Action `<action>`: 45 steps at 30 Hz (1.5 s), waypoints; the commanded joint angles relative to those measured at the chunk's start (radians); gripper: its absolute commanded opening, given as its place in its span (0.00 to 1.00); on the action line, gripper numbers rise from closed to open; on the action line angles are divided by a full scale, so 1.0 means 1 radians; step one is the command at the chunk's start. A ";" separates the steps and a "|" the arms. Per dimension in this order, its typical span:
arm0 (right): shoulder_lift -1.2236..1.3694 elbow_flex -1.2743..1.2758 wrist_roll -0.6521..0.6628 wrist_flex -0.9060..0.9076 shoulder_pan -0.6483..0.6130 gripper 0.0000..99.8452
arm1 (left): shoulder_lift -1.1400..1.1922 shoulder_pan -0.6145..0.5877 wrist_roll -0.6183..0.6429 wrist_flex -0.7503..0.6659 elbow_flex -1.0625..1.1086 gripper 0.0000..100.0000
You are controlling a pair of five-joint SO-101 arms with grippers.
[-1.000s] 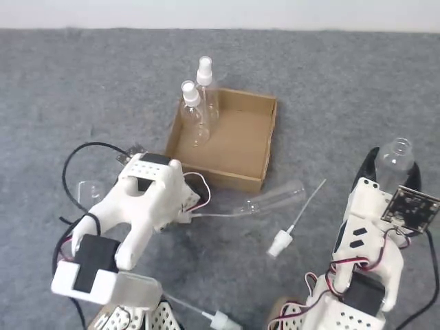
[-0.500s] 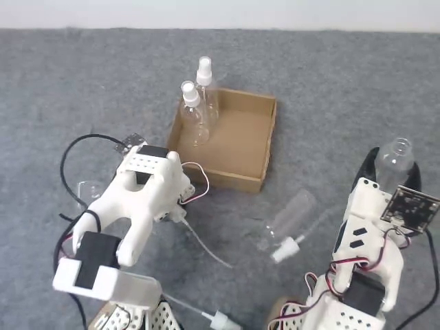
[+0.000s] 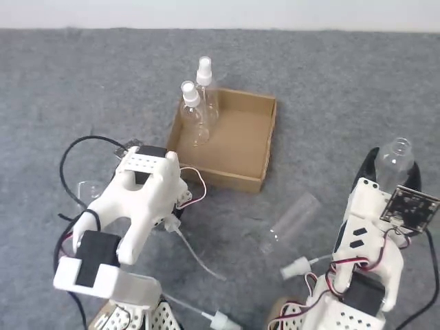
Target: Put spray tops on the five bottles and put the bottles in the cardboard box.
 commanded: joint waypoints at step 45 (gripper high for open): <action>-0.013 0.071 0.109 0.042 -0.472 0.03 | -1.467 -0.009 -0.176 -0.328 0.409 0.01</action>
